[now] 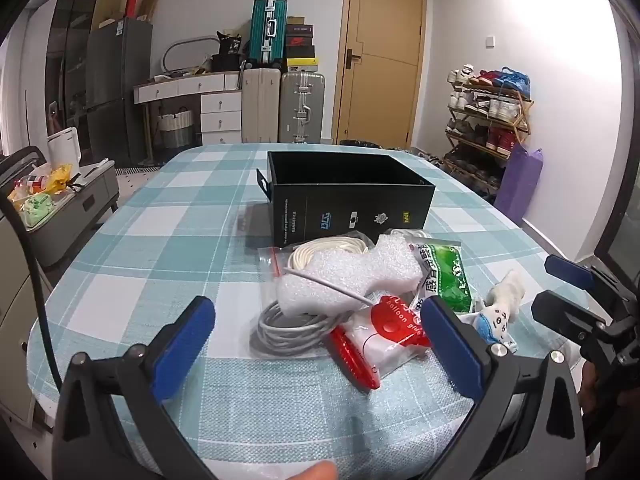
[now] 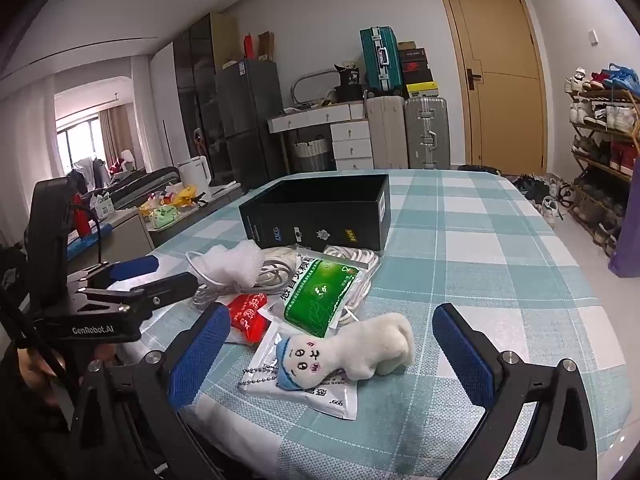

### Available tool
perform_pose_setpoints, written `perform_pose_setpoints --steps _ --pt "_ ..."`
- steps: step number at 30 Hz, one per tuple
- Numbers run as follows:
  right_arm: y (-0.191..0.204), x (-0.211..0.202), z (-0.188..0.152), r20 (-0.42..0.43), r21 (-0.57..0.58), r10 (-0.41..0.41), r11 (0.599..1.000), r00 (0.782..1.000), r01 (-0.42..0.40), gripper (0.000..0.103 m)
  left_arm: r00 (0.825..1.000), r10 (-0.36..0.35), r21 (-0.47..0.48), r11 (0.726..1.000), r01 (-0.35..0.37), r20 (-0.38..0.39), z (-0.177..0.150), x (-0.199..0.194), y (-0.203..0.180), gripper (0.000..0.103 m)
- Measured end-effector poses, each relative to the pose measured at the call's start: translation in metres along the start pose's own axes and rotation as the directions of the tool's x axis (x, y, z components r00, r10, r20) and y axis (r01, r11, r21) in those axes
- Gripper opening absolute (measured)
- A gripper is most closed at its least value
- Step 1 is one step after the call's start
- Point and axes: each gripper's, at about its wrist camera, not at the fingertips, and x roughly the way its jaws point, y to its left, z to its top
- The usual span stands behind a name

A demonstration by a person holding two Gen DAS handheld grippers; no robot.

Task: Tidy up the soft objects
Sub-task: 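Move the left tool toward the white foam piece on the cable bag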

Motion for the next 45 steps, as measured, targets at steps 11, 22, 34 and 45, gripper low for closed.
perform_pose_setpoints --steps 11,22,34,45 --pt "0.000 0.002 -0.001 -0.018 0.001 0.003 1.000 1.000 -0.003 0.103 1.000 -0.009 0.011 1.000 0.009 -0.003 -0.001 0.011 -0.002 0.103" --pt "-0.006 0.008 -0.004 -0.041 0.005 0.006 1.000 0.999 -0.006 0.103 1.000 -0.004 0.004 1.000 0.004 -0.003 0.000 0.004 0.003 0.103" --pt "-0.002 0.006 -0.006 -0.048 -0.022 -0.011 1.000 0.999 0.010 0.103 1.000 -0.002 0.003 1.000 0.002 -0.002 0.000 0.004 0.004 0.103" --pt "0.004 0.011 -0.008 -0.052 -0.059 -0.015 0.998 0.999 0.012 0.103 1.000 0.003 0.004 1.000 -0.003 -0.005 0.000 0.008 0.004 0.103"
